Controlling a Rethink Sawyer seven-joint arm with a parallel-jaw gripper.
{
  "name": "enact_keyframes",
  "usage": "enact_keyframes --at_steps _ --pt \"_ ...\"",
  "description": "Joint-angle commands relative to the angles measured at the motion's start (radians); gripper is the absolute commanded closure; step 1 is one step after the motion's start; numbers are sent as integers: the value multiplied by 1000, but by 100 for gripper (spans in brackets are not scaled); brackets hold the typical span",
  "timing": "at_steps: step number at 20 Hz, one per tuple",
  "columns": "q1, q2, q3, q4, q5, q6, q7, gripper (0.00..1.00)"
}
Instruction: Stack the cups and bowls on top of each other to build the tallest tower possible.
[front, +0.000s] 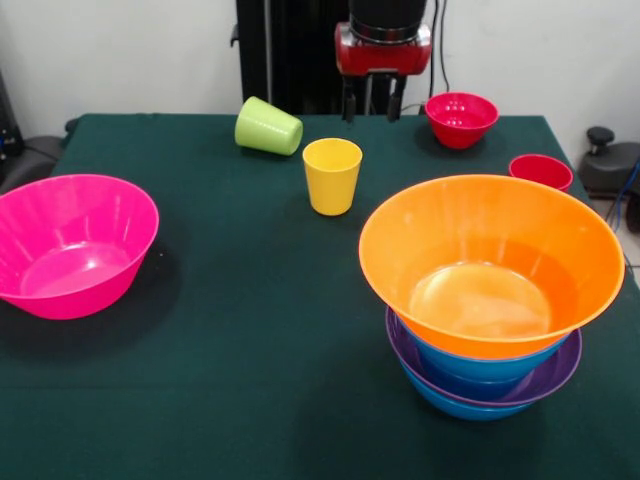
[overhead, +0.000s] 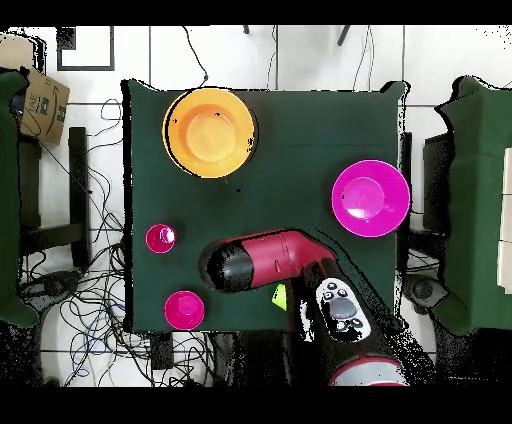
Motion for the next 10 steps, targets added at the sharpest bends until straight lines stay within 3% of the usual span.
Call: enact_keyframes --at_steps 1,10 --pt "48 164 -85 -55 -99 -134 124 0" --pt "40 170 -123 -63 -86 -137 66 0"
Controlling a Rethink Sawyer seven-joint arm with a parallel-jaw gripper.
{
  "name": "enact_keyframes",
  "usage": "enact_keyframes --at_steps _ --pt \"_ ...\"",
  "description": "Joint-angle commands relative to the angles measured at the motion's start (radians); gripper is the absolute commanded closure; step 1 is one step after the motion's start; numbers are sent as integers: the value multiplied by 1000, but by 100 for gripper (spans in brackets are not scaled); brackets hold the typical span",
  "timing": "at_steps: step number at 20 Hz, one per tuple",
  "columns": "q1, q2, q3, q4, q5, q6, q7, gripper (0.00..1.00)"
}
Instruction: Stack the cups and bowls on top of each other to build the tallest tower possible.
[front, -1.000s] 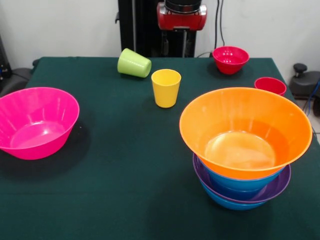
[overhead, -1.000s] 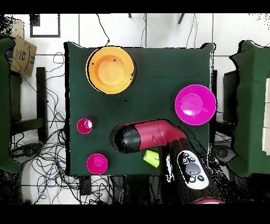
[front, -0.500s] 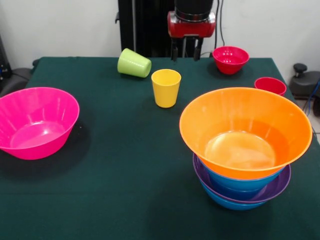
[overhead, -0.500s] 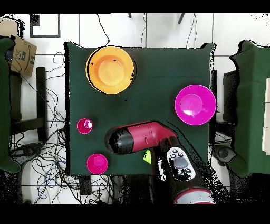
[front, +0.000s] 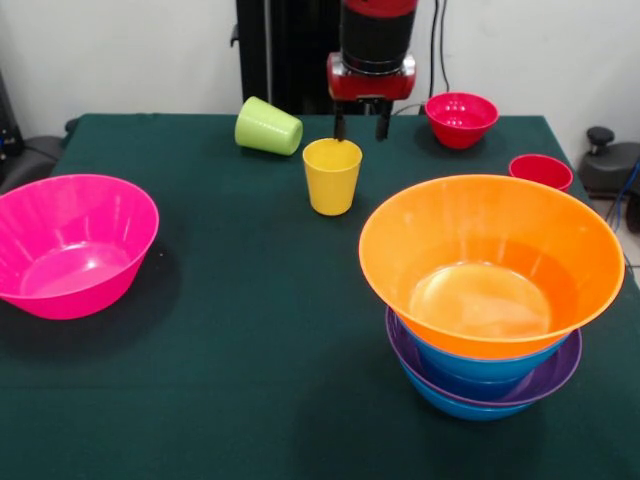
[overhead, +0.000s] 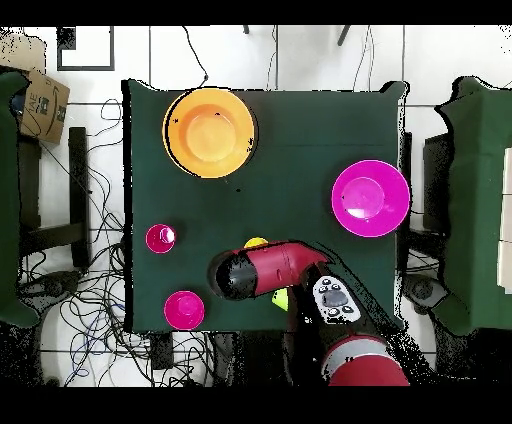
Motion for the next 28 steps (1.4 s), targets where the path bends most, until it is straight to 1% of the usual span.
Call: enact_keyframes --at_steps 1,8,15,22,28 --pt "10 58 -37 -65 -58 -41 62 0" --pt "31 90 -71 -80 -64 -77 72 0" --pt "55 145 -95 -119 -57 -119 85 0" --pt "60 137 -81 -122 -17 -110 73 0" --pt "63 113 -61 -116 15 -82 74 0"
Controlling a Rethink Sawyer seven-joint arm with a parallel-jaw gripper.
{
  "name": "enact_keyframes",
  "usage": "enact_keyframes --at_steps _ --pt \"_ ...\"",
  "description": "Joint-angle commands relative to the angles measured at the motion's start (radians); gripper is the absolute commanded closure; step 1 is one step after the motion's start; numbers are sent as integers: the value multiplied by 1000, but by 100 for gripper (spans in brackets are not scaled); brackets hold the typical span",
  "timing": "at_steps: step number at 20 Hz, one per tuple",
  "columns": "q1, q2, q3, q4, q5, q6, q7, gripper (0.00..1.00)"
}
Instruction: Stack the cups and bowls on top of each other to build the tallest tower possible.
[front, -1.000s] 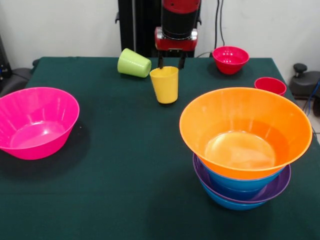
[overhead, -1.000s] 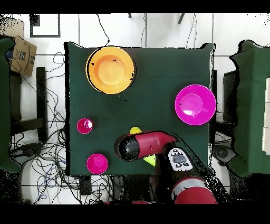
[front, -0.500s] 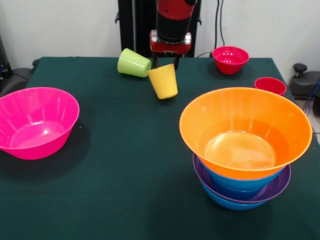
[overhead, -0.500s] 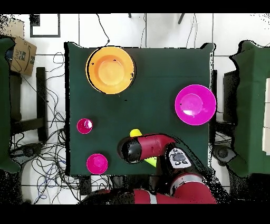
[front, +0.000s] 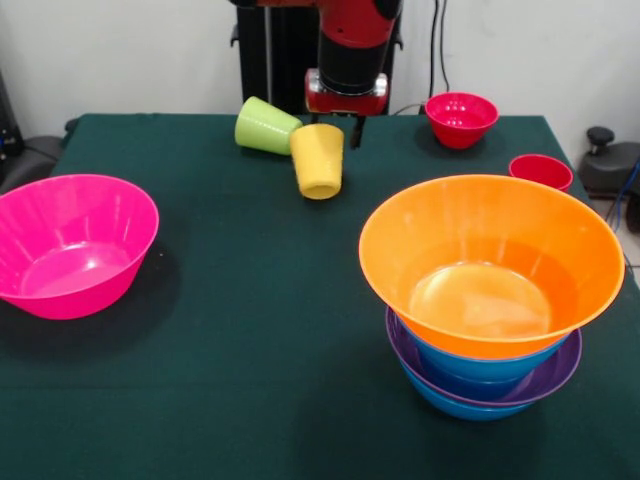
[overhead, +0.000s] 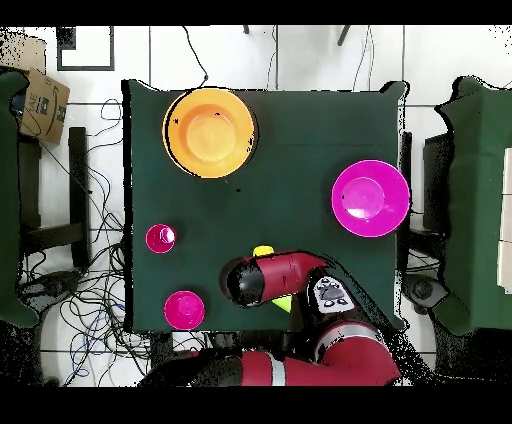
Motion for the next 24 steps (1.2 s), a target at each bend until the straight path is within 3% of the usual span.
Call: enact_keyframes --at_steps 1,8,14,18,24 --pt "17 -7 63 -83 20 -30 73 0" --pt "14 -20 73 -99 60 -24 96 0" --pt "26 -22 50 -96 87 -82 145 0" --pt "58 -6 -5 -102 109 -200 223 0" --pt "188 18 -185 -124 145 -417 303 0"
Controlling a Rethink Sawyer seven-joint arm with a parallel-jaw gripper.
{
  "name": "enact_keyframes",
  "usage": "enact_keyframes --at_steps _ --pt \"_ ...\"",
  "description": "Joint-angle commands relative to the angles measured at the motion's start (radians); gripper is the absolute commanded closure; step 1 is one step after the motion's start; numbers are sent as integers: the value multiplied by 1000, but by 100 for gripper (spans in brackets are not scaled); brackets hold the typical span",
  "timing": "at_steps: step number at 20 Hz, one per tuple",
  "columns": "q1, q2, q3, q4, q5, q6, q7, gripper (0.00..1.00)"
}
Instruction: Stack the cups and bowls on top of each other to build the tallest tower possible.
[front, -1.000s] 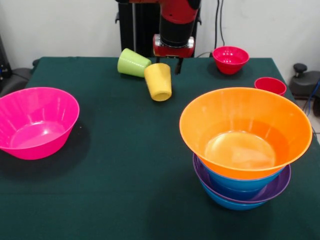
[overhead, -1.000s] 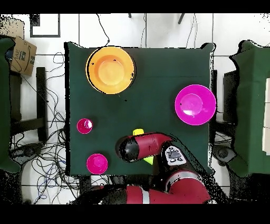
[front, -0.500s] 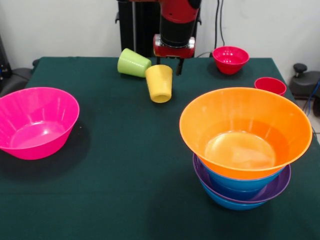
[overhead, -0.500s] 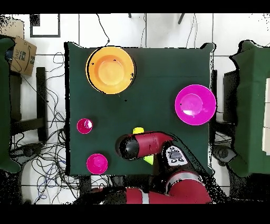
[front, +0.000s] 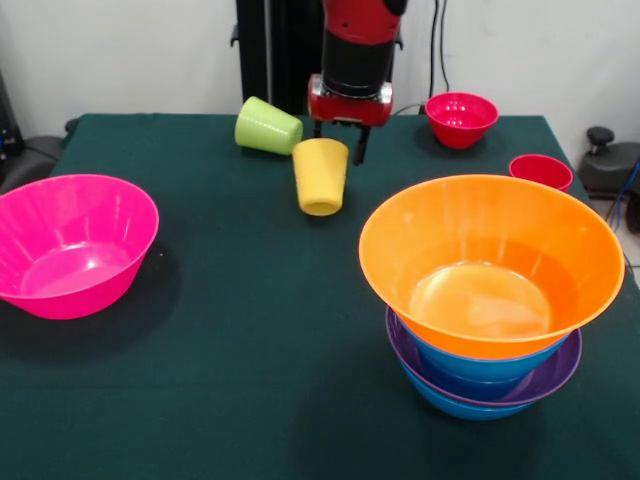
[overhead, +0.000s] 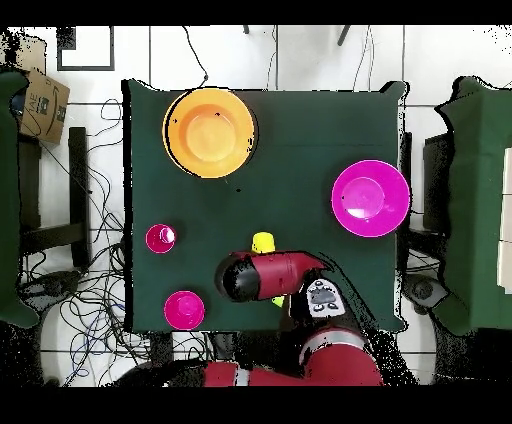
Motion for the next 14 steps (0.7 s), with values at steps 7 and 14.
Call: enact_keyframes --at_steps 7,14 --pt "152 57 -166 -82 143 -356 263 0" --pt "167 78 -198 -86 168 -386 234 100"
